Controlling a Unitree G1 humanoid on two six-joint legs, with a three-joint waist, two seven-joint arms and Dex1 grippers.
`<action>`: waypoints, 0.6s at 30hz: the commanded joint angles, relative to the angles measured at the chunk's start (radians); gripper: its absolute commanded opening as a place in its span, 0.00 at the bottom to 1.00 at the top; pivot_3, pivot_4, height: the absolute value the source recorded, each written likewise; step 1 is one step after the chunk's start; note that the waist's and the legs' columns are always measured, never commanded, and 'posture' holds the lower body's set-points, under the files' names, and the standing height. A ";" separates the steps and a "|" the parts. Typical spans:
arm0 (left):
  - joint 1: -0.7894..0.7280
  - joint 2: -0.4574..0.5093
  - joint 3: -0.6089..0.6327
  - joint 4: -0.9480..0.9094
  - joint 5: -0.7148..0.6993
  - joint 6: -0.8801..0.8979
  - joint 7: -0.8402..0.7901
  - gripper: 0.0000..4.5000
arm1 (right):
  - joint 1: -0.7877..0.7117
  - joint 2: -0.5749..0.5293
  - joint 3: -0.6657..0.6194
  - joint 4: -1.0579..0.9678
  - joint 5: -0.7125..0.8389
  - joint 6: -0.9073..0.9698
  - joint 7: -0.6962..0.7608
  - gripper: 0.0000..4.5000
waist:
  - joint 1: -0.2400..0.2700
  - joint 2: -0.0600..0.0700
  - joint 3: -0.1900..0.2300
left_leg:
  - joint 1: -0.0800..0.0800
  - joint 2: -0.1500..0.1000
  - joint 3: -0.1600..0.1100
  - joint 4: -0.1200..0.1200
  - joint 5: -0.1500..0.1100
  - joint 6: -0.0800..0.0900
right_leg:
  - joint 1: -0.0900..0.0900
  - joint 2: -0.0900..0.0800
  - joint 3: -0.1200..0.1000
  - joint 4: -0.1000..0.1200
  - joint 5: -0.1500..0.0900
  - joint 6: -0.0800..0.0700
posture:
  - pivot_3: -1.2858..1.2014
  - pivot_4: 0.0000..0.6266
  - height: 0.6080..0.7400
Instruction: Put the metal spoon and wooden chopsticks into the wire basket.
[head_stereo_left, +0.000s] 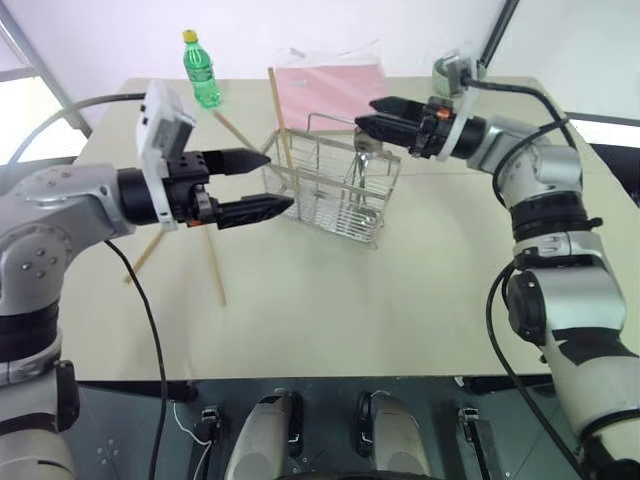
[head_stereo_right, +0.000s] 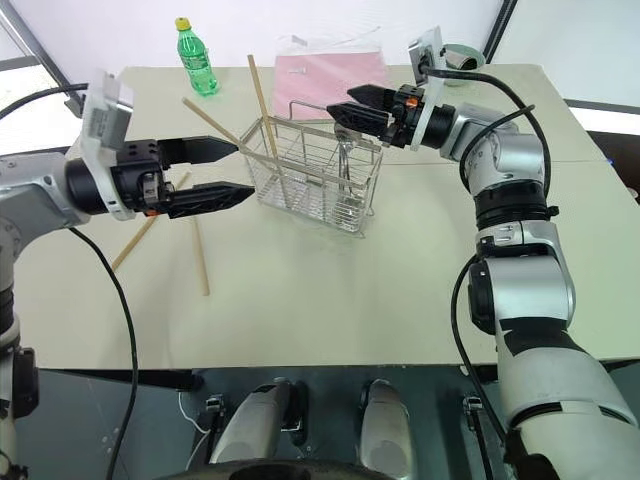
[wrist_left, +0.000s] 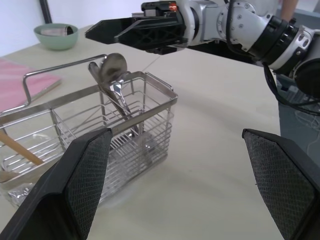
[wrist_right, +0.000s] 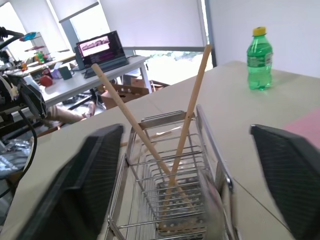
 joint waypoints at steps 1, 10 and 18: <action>-0.032 0.001 0.045 0.000 0.019 -0.032 0.026 0.98 | -0.036 -0.019 -0.064 -0.035 0.010 0.014 -0.010 0.99 | -0.001 0.000 0.000 | 0.000 0.000 0.000 0.000 0.000 0.000 | 0.000 0.000 0.000 0.000 0.000 0.000 | 0.52 0.24 0.59; -0.199 -0.072 0.196 0.220 0.176 -0.005 0.497 0.98 | -0.112 -0.151 -0.209 -0.190 0.185 0.276 0.107 0.99 | 0.001 -0.001 0.002 | 0.000 0.000 0.000 0.000 -0.001 0.001 | -0.001 0.000 0.001 0.002 0.000 0.000 | 0.52 0.24 0.59; -0.172 0.081 0.076 0.553 0.390 0.158 0.532 0.98 | 0.215 -0.269 -0.105 -0.688 0.272 0.397 0.279 0.99 | -0.001 -0.002 0.003 | 0.002 0.000 0.005 0.000 -0.003 0.004 | -0.003 -0.001 0.005 0.008 -0.001 0.001 | 0.52 0.24 0.59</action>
